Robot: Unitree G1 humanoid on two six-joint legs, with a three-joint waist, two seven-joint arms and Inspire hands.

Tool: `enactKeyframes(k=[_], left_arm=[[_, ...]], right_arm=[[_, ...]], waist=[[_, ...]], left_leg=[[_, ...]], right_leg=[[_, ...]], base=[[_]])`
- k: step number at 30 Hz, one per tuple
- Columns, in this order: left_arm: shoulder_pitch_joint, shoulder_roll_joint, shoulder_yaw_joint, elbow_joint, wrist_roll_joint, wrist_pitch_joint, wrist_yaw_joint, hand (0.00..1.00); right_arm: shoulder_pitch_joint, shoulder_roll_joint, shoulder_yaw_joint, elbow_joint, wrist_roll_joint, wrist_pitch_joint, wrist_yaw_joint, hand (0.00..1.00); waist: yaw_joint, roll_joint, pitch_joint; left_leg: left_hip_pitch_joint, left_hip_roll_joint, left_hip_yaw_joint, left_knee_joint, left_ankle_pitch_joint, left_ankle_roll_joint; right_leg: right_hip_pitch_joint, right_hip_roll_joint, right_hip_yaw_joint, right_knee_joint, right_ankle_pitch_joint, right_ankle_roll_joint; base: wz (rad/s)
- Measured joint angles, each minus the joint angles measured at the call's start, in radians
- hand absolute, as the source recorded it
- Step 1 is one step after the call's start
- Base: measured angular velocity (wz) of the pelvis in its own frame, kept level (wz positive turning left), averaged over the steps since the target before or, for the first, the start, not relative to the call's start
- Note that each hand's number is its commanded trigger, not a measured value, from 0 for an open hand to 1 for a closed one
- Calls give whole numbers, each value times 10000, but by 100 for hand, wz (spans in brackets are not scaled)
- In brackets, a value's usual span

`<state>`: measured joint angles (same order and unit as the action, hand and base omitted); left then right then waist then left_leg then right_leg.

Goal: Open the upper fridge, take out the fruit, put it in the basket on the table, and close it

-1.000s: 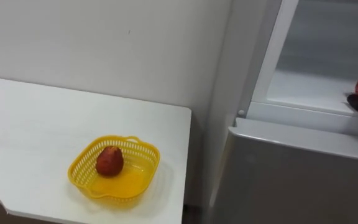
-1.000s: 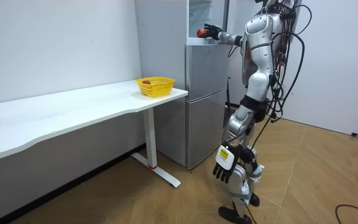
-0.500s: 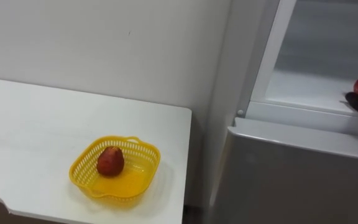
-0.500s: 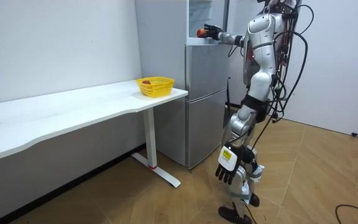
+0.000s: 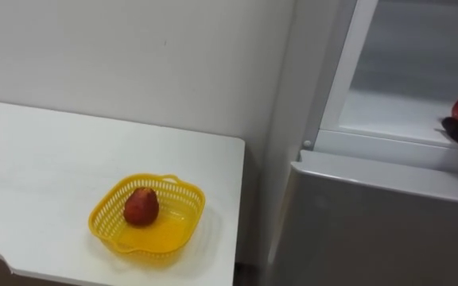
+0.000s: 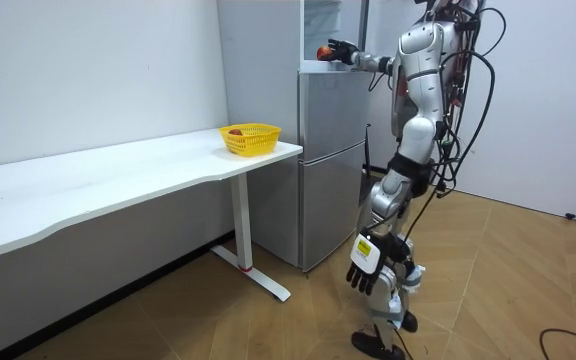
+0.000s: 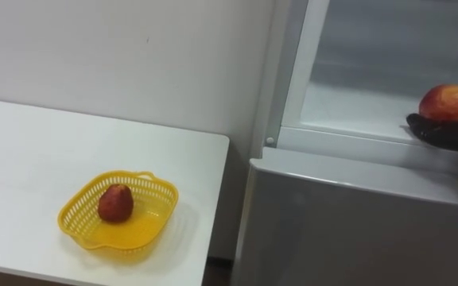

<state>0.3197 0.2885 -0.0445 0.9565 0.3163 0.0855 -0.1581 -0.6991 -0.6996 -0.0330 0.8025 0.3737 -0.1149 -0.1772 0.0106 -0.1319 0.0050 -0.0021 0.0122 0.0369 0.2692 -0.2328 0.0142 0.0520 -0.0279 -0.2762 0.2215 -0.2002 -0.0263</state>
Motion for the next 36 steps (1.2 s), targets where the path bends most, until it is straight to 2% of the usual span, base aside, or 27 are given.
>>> enactKeyframes(k=[4, 9, 15, 16, 17, 18, 19, 20, 21, 36], left_arm=[[11, -2, 3, 0, 5, 0, -109, 0], [2, -2, 2, 6, 0, 3, -112, 0], [-7, -3, -199, 18, -19, 9, -175, 0], [-17, -2, -233, 18, -30, 10, -242, 0], [-20, -1, -301, 18, -85, 9, -289, 0], [-21, -1, -336, 19, -92, 10, -301, 0], [-23, -2, -387, 21, -95, 9, -318, 0], [-24, -2, -392, 29, -98, 9, -341, 0], [-25, -2, -394, 38, -98, 9, -351, 0], [-231, 29, -558, 55, -96, 3, -503, 0]], right_arm=[[-119, -73, 68, 221, 186, 42, 494, 0], [-120, -141, 112, 228, 184, 68, 952, 0], [-125, -194, 130, 226, 270, 74, 1365, 0], [-129, -194, 143, 226, 272, 73, 1388, 34], [-133, -194, 145, 226, 274, 73, 1453, 52], [-134, -194, 148, 226, 274, 73, 1480, 60], [-141, -194, 172, 226, 284, 72, 1511, 79], [-161, -194, 207, 226, 302, 72, 1552, 85], [-165, -194, 212, 226, 316, 72, 1571, 100], [-595, -232, 486, 226, 497, 53, 1647, 100]], waist=[[-1, -22, 35], [-17, -60, 21], [-25, -23, 47], [-24, -15, 53], [-24, -15, 53], [-24, -13, 54], [-24, -13, 54], [-28, -12, 54], [-30, -12, 54], [-45, -21, 36]], left_leg=[[77, -1, 7, -41, 5, -8], [117, -35, 28, -168, 31, -22], [120, -20, 32, -171, 37, -32], [109, -12, 32, -171, 38, -33], [103, 5, 32, -172, 38, -34], [104, 16, 32, -171, 38, -34], [103, 23, 33, -169, 38, -35], [103, 23, 37, -167, 38, -35], [104, 23, 38, -167, 38, -35], [66, 86, 76, -156, 78, -101]], right_leg=[[30, 28, -4, -19, 2, -3], [57, 80, 17, -20, 12, -19], [66, 94, 1, -19, 18, -29], [71, 94, 0, -19, 19, -30], [77, 93, 0, -19, 19, -30], [80, 93, 0, -20, 19, -30], [82, 92, 0, -20, 20, -31], [82, 93, 0, -20, 20, -32], [82, 93, 0, -20, 20, -32], [-2, 99, -45, -16, 29, -47]], base=[[0], [-1], [0], [0], [0], [0], [0], [0], [0], [0]])
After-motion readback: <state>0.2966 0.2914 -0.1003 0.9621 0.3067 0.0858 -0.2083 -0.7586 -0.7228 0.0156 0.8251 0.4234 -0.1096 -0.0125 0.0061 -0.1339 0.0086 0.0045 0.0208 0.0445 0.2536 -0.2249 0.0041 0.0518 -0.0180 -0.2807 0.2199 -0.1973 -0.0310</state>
